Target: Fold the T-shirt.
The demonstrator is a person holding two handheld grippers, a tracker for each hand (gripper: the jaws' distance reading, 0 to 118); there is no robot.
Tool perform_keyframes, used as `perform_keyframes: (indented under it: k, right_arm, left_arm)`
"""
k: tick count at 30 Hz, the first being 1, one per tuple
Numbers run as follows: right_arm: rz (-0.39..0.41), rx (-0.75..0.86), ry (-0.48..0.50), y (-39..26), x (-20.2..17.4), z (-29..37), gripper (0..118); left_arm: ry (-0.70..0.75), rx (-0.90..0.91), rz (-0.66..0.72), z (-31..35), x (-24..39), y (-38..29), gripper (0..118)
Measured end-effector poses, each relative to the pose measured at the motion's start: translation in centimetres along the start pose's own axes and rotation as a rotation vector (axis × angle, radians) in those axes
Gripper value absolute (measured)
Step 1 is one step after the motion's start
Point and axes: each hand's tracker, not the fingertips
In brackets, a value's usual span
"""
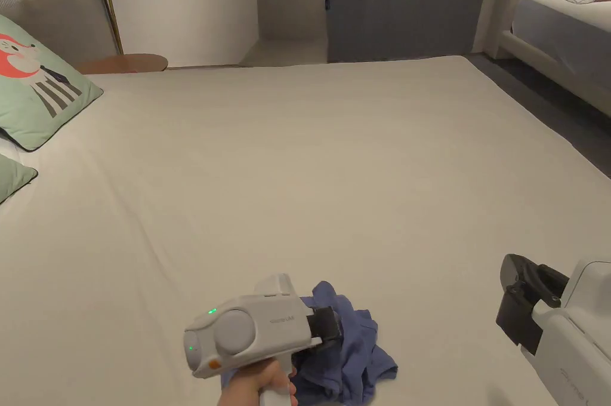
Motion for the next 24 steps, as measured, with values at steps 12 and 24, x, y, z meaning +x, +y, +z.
perform_keyframes:
  k: [12,24]
  right_arm:
    - [-0.023,-0.014,-0.008,-0.7,0.9,-0.4,1]
    - [-0.031,-0.013,0.008,-1.3,1.8,-0.6,1]
  left_arm:
    - [-0.156,0.272,-0.052,6.2,-0.2,-0.2,109]
    - [0.335,0.257,-0.456,-1.6,4.8,-8.2,1]
